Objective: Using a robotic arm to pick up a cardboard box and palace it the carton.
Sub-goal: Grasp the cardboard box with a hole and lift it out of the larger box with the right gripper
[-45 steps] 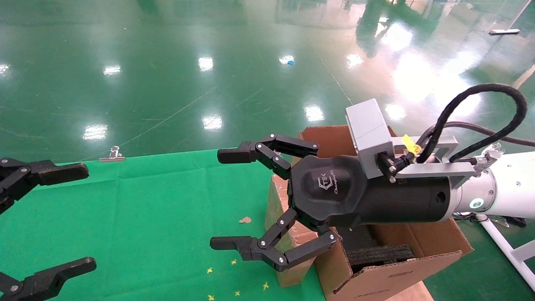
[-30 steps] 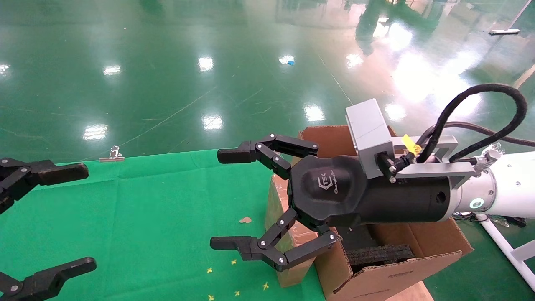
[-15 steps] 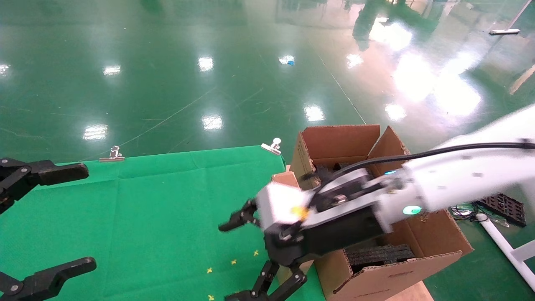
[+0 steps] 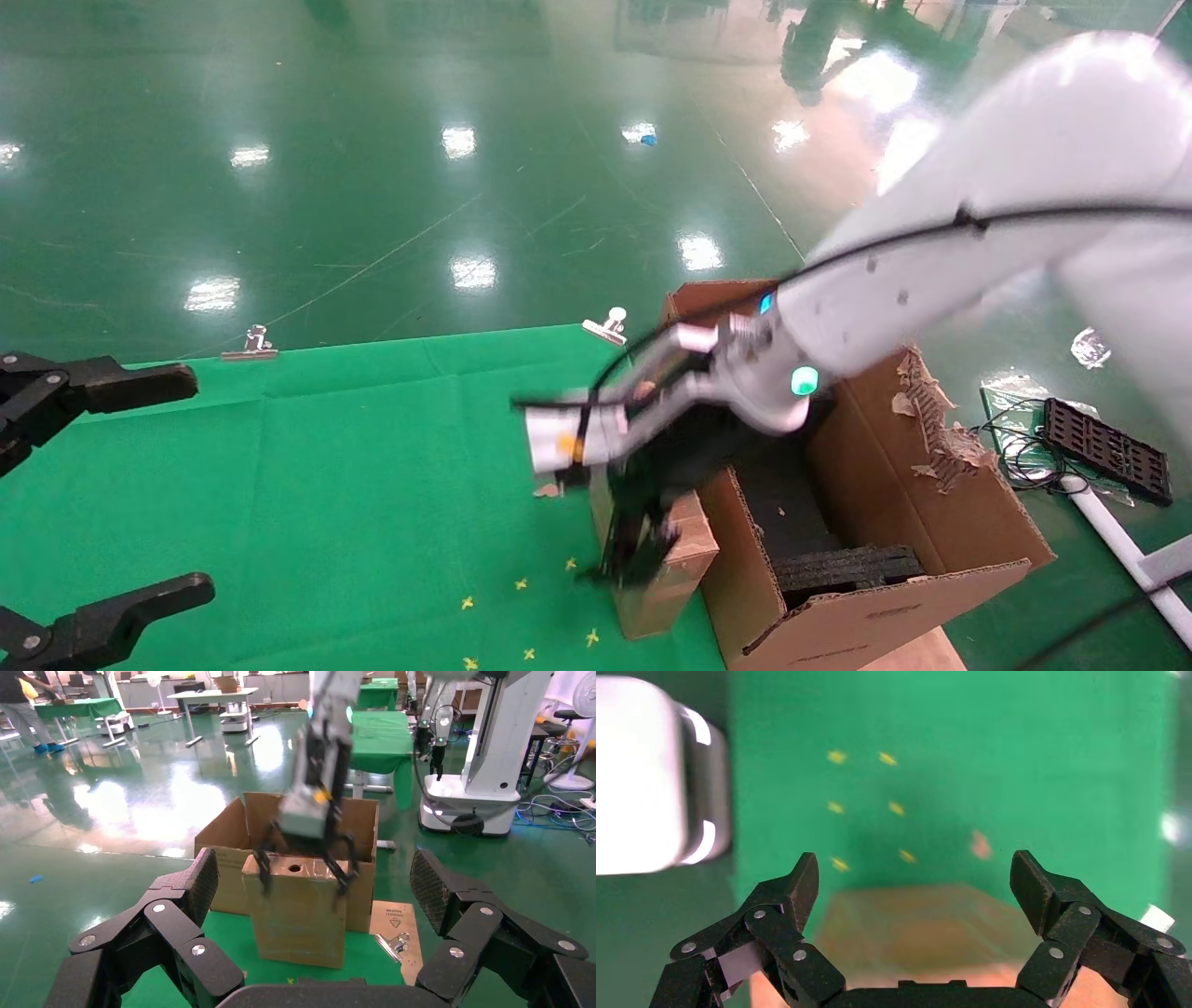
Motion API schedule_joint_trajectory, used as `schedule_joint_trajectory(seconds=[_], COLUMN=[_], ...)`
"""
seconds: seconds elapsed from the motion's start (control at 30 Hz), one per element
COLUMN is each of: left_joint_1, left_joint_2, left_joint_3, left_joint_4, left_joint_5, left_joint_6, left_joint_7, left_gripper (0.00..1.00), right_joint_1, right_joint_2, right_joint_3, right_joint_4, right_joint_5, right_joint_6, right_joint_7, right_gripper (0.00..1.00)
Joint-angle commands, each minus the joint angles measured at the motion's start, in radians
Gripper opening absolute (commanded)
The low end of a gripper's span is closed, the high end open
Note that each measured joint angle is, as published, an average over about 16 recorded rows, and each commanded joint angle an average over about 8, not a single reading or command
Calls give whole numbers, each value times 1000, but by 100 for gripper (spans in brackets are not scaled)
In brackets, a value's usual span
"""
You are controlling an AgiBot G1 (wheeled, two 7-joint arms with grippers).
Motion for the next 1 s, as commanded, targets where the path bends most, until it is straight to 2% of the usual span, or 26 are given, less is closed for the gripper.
schedule_joint_trajectory(seconds=[0.03, 0.23, 0.4, 0.63, 1.0], left_joint_1=[0, 0, 0, 0, 0], left_joint_2=[0, 0, 0, -1, -1], left_joint_3=[0, 1, 1, 1, 2], left_joint_4=[0, 0, 0, 0, 0], left_joint_5=[0, 0, -1, -1, -2], left_joint_6=[0, 0, 0, -1, -1], left_joint_7=[0, 0, 0, 1, 1], left_gripper=[100, 100, 100, 100, 100], right_joint_1=[63, 245, 332, 369, 387], right_joint_2=[-11, -32, -45, -65, -90], right_joint_3=[-45, -234, -368, -484, -583], right_joint_4=[0, 0, 2, 3, 1], right_joint_5=[-21, -39, -32, 15, 78], right_joint_6=[-3, -4, 6, 22, 37], right_joint_7=[40, 99, 136, 164, 190], right_gripper=[100, 100, 100, 100, 100])
